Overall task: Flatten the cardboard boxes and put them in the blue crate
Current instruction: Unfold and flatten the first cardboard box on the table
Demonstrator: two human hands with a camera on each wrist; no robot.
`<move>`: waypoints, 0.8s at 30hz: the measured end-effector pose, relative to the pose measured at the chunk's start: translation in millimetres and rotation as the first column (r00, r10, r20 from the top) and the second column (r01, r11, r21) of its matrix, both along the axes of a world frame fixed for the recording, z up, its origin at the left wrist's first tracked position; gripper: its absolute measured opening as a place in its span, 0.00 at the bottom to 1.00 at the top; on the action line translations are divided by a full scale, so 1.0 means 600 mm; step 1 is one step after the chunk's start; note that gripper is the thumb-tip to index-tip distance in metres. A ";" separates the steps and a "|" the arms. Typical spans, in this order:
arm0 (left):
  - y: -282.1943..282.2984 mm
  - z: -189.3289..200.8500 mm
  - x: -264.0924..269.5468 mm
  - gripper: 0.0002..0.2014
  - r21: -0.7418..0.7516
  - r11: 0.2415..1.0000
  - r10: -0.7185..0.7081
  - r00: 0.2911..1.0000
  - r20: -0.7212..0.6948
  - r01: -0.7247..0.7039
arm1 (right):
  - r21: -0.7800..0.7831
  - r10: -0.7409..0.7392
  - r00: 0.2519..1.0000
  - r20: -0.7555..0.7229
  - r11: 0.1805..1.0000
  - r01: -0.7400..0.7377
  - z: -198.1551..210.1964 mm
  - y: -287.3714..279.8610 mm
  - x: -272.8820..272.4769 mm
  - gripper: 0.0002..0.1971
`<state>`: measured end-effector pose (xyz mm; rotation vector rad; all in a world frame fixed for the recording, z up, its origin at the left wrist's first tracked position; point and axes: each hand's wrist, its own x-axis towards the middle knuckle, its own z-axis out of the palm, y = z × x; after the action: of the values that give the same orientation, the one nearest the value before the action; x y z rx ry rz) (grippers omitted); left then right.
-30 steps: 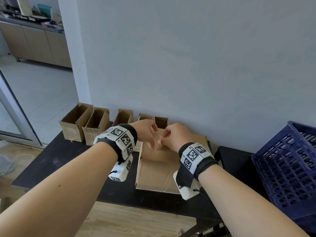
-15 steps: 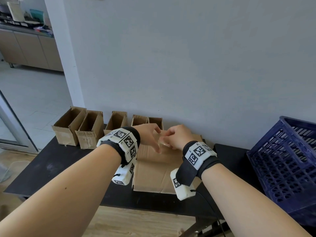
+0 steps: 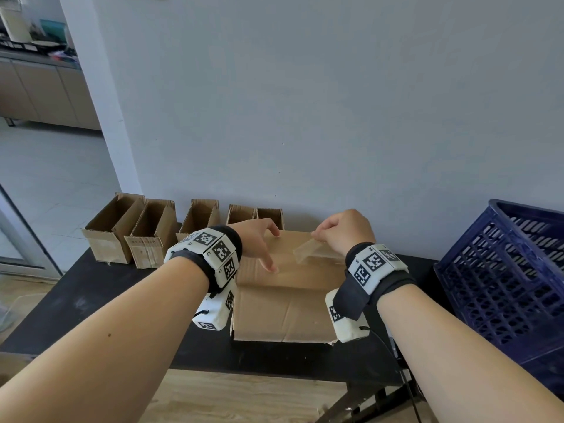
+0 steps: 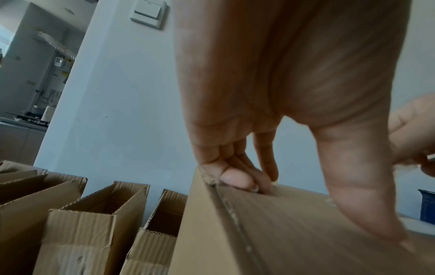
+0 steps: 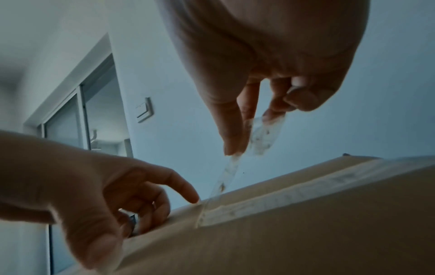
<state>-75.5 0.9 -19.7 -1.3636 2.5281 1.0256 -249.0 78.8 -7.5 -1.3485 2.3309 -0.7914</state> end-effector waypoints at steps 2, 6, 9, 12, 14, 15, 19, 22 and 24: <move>0.003 0.000 0.001 0.38 -0.023 1.000 -0.017 0.999 -0.028 0.016 | -0.038 -0.019 1.000 -0.019 0.999 0.018 -0.001 -0.005 0.010 0.04; 0.012 0.001 0.002 0.38 -0.095 0.993 -0.076 0.996 -0.053 0.071 | -0.095 -0.023 1.000 -0.003 0.995 0.023 -0.006 -0.012 0.032 0.05; 0.017 -0.003 0.003 0.38 -0.082 0.993 -0.085 0.995 -0.044 0.081 | -0.108 -0.010 1.000 0.013 0.994 0.011 -0.015 -0.014 0.051 0.07; 0.024 -0.004 0.002 0.32 -0.099 0.991 -0.092 0.994 -0.052 0.087 | -0.064 0.037 0.999 -0.039 0.997 -0.039 -0.021 -0.008 0.063 0.13; 0.027 -0.004 0.001 0.31 -0.130 0.987 -0.102 0.994 -0.049 0.095 | -0.046 0.070 0.995 -0.078 0.996 -0.074 -0.018 -0.002 0.068 0.08; 0.028 -0.004 0.001 0.32 -0.146 0.984 -0.111 0.993 -0.041 0.104 | -0.022 0.094 0.991 -0.094 0.995 -0.096 -0.015 0.001 0.070 0.05; 0.026 -0.008 0.000 0.36 -0.164 0.979 -0.127 0.992 -0.011 0.123 | 0.090 0.194 0.969 -0.153 0.979 -0.182 -0.008 0.004 0.078 0.12; 0.025 -0.009 0.001 0.37 -0.168 0.978 -0.125 0.992 -0.011 0.121 | 0.134 0.219 0.958 -0.185 0.971 -0.196 -0.019 -0.001 0.082 0.10; 0.025 -0.009 0.003 0.40 -0.168 0.978 -0.126 0.992 -0.003 0.124 | 0.130 0.201 0.950 -0.239 0.976 -0.173 -0.027 -0.003 0.084 0.09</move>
<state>-73.9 15.7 -25.4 -1.2186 2.7244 0.8193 -198.7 76.8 -23.7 -1.6747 2.3428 -0.4529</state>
